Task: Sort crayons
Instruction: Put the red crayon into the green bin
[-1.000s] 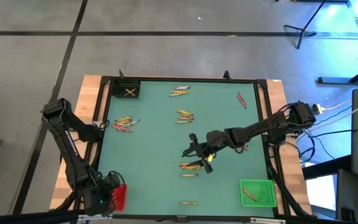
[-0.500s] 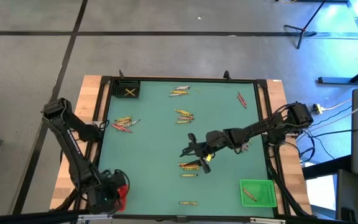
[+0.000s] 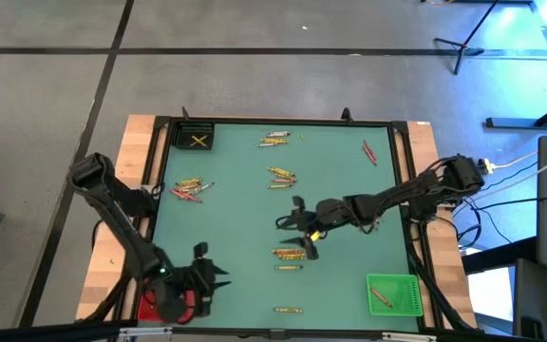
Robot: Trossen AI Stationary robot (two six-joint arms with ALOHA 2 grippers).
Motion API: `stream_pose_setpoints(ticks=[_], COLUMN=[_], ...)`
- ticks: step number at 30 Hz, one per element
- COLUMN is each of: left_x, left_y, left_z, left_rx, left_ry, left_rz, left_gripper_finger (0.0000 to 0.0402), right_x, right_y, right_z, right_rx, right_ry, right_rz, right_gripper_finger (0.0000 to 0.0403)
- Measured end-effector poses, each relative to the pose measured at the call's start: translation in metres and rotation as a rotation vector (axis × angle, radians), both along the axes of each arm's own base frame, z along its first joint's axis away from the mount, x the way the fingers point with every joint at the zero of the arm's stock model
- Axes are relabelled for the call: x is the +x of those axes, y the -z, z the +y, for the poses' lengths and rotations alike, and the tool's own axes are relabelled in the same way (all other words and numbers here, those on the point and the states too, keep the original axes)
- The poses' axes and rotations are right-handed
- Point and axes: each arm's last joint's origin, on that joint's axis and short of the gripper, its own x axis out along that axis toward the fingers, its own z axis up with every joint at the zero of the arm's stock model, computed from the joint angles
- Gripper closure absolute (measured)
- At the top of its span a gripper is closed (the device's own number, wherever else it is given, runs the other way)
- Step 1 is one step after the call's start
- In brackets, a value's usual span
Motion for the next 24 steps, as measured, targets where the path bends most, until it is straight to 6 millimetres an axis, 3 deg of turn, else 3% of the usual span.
stream_pose_setpoints(ticks=[10,17,24], left_x=[0.031,0.034,0.04], left_y=[0.049,0.062,0.065], left_z=[0.056,0.092,0.111], left_rx=[0.0,0.016,0.099], left_ry=[0.075,0.067,0.057], left_rz=[-0.105,-0.29,-0.293], left_gripper_finger=[0.0307,0.0308,0.0308], right_x=[-0.04,-0.068,-0.094], right_y=[-0.04,-0.039,-0.028], right_z=[-0.041,-0.092,-0.151], right_rx=[-0.105,-0.087,-0.037], right_ry=[0.328,0.562,0.785], right_rz=[0.253,0.468,0.666], right_gripper_finger=[0.0206,0.0206,0.0206])
